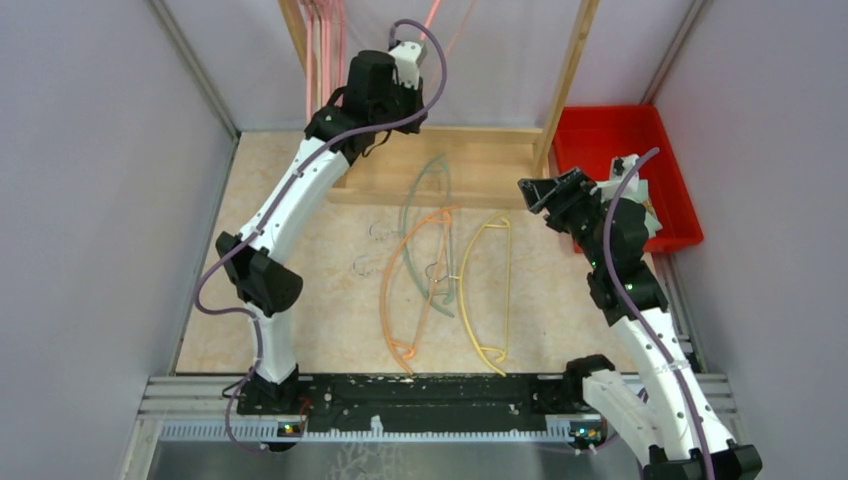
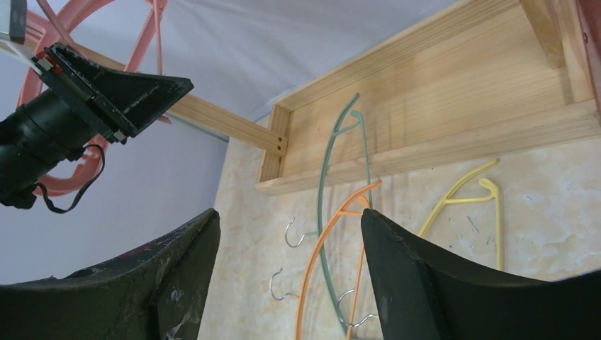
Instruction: Organize the hangers
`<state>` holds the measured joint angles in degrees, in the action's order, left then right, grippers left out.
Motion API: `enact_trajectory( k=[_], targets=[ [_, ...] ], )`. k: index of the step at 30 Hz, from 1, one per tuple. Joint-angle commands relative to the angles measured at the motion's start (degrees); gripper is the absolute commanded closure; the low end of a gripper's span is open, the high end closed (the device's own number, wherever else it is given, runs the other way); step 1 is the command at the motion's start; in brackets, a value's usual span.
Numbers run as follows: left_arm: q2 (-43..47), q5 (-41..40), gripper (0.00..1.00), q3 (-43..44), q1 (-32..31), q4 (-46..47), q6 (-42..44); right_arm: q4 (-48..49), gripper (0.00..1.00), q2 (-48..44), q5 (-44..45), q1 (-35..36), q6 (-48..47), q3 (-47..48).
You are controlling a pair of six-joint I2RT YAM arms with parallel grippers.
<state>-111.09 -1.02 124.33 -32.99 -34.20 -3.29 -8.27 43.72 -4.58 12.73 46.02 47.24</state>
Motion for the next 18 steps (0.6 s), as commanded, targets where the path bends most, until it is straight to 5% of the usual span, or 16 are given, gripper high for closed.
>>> enact_trajectory(
  k=[1,18],
  targets=[
    [-4.5,2.5,1.00,8.0,3.0,-5.5,-2.5,3.0,0.27,0.0,0.2,-0.5,-0.9,1.7],
    [2.3,-0.2,1.00,0.4,8.4,-6.7,-2.4,3.6,0.27,-1.3,0.3,-0.7,0.2,-0.9]
  ],
)
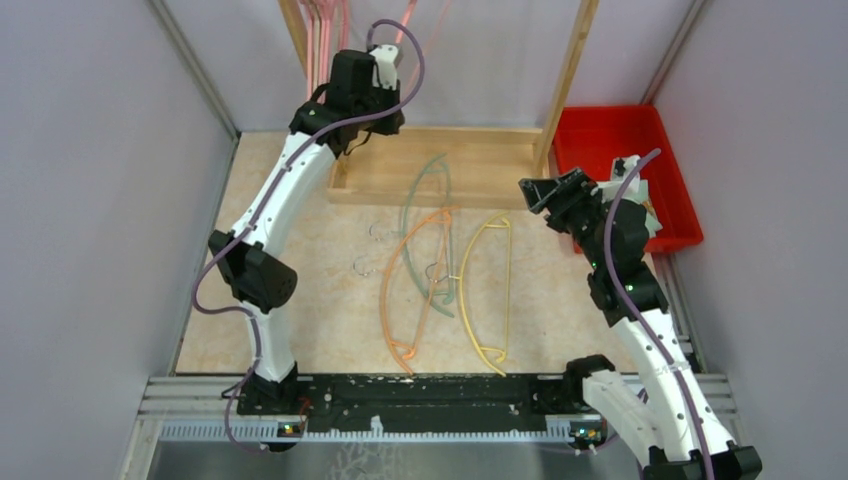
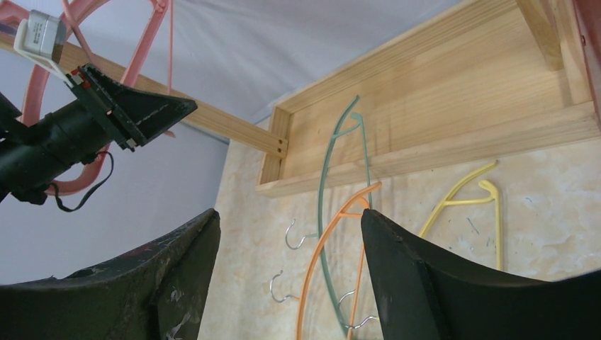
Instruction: Organize the hangers
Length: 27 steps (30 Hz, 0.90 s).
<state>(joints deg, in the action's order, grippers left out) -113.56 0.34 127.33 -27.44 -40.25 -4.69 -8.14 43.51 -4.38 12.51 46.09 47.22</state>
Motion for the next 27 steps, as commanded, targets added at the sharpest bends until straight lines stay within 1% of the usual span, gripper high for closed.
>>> enact_trajectory(
  k=[1,5,6,9,11,12,15,18,20,23,26,27],
  targets=[
    [5.4,-1.7,1.00,-3.5,3.3,-0.6,-0.9,3.7,0.27,-1.0,0.0,-0.5,0.3,-1.1],
    [7.8,-1.7,1.00,-7.0,4.6,0.5,-1.0,4.1,0.26,-0.7,-0.6,-0.6,0.8,-1.6],
    [8.2,-1.7,0.97,-7.7,4.7,0.7,-1.1,3.9,0.26,-0.5,-0.7,-0.6,0.8,-1.6],
    [8.8,-1.2,0.69,-8.2,4.7,1.0,-1.1,2.8,0.23,0.1,-1.1,-0.6,0.4,-1.3],
    [9.4,0.1,0.55,-8.4,4.6,1.2,-1.1,2.2,0.21,0.2,-1.3,-0.6,-0.2,-1.4],
    [9.8,0.9,0.48,-8.7,4.7,1.3,-1.0,2.1,0.20,0.3,-1.6,-0.6,-0.7,-1.5],
    [11.7,2.4,0.38,-10.1,4.6,2.2,-1.0,1.7,0.16,0.7,-2.2,-0.6,-1.9,-2.2],
    [14.3,3.0,0.35,-12.3,4.6,2.8,-0.8,2.1,0.10,2.0,-4.0,-0.6,-2.5,-3.4],
    [16.5,3.4,0.32,-14.5,4.6,3.4,-0.8,2.7,0.09,3.1,-5.5,-0.6,-2.6,-4.6],
    [20.3,4.7,0.28,-19.6,4.6,5.1,-0.8,3.8,0.09,4.7,-6.5,-0.6,-2.5,-6.8],
    [24.1,6.1,0.27,-24.4,4.4,6.5,-0.9,5.3,0.12,5.7,-6.3,-0.6,-2.3,-10.0],
    [25.3,6.4,0.25,-26.4,4.5,6.8,-0.9,5.6,0.13,6.2,-6.1,-0.6,-2.4,-11.1]
  ],
)
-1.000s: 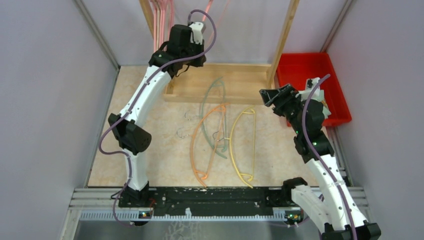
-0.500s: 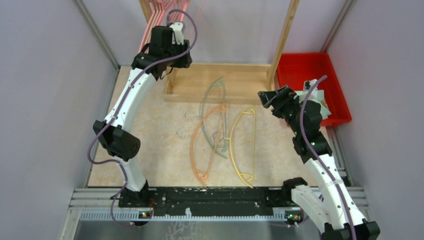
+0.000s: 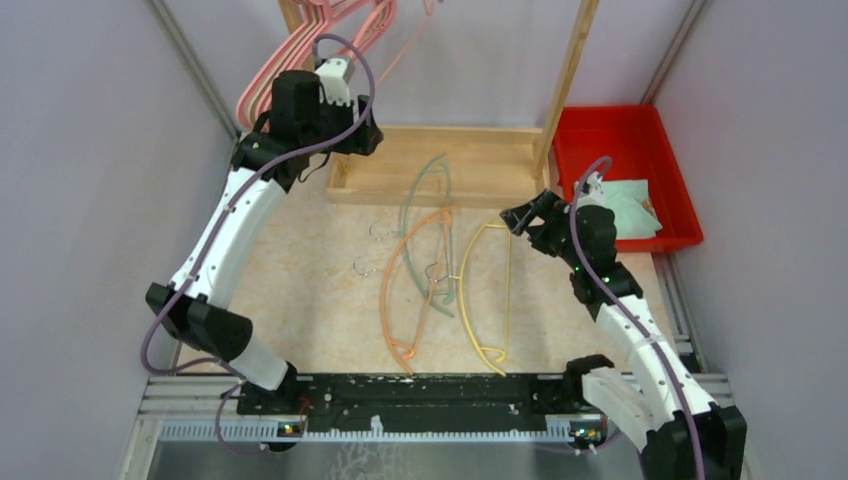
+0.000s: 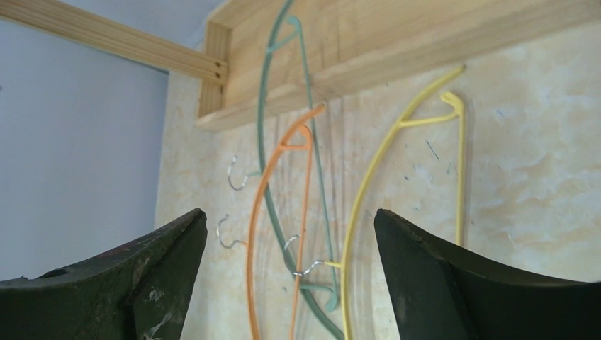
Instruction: Organize the hangers
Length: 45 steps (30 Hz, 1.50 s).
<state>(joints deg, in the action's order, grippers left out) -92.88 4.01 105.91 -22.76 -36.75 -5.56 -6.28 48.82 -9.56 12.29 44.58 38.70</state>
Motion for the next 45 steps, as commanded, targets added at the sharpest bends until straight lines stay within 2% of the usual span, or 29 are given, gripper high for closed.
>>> enact_trajectory(
  k=[1,2,6,10,18,24,31,34,36,38,42,45],
  targets=[
    [5.7,2.9,0.24,-6.4,-0.2,3.5,0.1,3.9,0.14,1.4,-0.4,-0.4,-1.4,-3.6],
    [6.8,3.0,0.20,-7.9,-0.3,3.9,0.1,4.1,0.15,2.2,-0.2,-0.3,-1.6,-4.5],
    [10.5,2.1,0.18,-12.4,-0.3,4.4,0.4,6.0,0.24,7.2,-1.4,-0.3,-3.4,-8.0],
    [13.3,1.9,0.16,-15.3,-0.2,4.9,0.5,10.0,0.32,14.4,-7.8,-0.3,-4.7,-8.7],
    [16.4,2.2,0.14,-18.7,-0.3,5.7,0.4,17.4,0.34,26.0,-12.5,0.4,-4.9,-5.2],
    [18.4,1.6,0.12,-20.8,-0.3,5.7,0.6,25.1,0.37,36.9,-14.8,1.4,-1.1,-1.4],
    [20.4,0.8,0.12,-23.1,-0.3,5.1,1.0,29.4,0.41,48.6,-13.2,5.1,1.3,3.7],
    [21.5,0.7,0.12,-24.4,-0.3,5.0,1.0,32.5,0.46,51.6,-12.4,5.8,2.7,3.5],
    [22.6,0.7,0.12,-25.4,-0.3,4.8,0.9,34.5,0.53,53.4,-12.5,5.8,3.5,3.5],
    [23.5,0.7,0.12,-26.6,-0.3,4.6,0.9,36.1,0.65,54.7,-13.3,5.8,4.0,3.6],
    [25.9,1.6,0.13,-29.5,-0.3,4.7,0.8,40.0,0.98,54.4,-14.8,5.8,5.5,2.5],
    [27.6,6.1,0.14,-31.0,-0.3,5.3,0.7,40.3,1.00,50.3,-13.9,5.8,6.5,0.9]
  ],
)
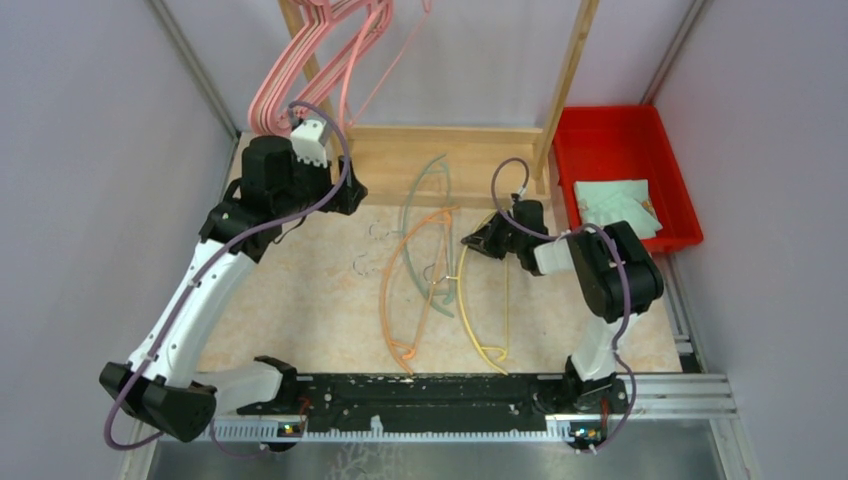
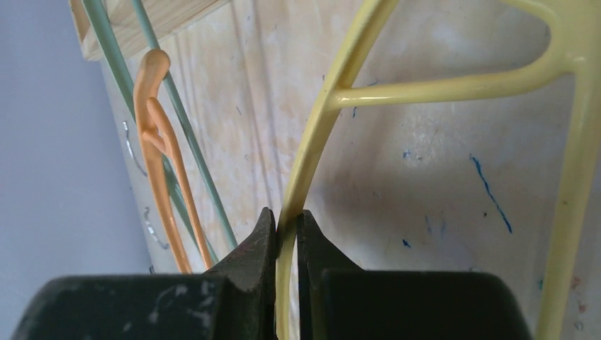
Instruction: Organize the hangers
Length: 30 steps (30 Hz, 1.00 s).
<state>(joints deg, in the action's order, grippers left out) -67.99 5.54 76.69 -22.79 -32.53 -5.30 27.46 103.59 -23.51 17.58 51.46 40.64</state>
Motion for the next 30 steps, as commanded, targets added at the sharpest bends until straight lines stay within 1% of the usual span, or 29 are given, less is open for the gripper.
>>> enact_trajectory(
  k=[1,2,5,7,11,13,17,22,26,30],
  targets=[
    [3.4,7.0,0.15,-2.4,-0.3,1.6,0.4,6.1,1.00,-6.4,0.3,0.5,-0.2,-1.5],
    [4.0,9.7,0.17,-3.2,-0.3,2.4,0.4,5.4,1.00,-8.1,0.5,0.5,0.1,-1.9],
    [5.6,18.2,0.23,-6.6,-0.6,6.2,1.3,1.8,1.00,-17.4,1.1,0.5,0.4,-1.8],
    [6.2,21.9,0.23,-9.0,-1.2,8.4,1.5,-0.9,1.00,-23.1,2.2,0.5,0.6,-1.1],
    [7.6,24.9,0.21,-15.0,-3.4,15.6,1.0,-4.3,1.00,-31.9,4.0,0.5,1.6,2.2],
    [7.6,25.6,0.21,-17.5,-4.8,19.0,0.1,-4.3,1.00,-33.4,4.5,0.5,2.6,4.3],
    [7.0,24.9,0.20,-22.0,-9.0,25.9,-1.8,-2.3,1.00,-33.1,5.7,0.6,5.2,7.8],
    [4.1,18.7,0.20,-27.4,-16.8,34.7,-3.2,4.1,1.00,-32.2,6.4,1.4,10.9,9.3],
    [0.2,16.6,0.20,-31.0,-19.5,41.9,-5.6,7.1,1.00,-33.3,7.6,1.8,14.1,9.7],
    [-2.3,13.6,0.21,-33.7,-21.3,45.7,-6.1,7.4,1.00,-35.6,9.2,1.8,15.0,10.9]
  ],
)
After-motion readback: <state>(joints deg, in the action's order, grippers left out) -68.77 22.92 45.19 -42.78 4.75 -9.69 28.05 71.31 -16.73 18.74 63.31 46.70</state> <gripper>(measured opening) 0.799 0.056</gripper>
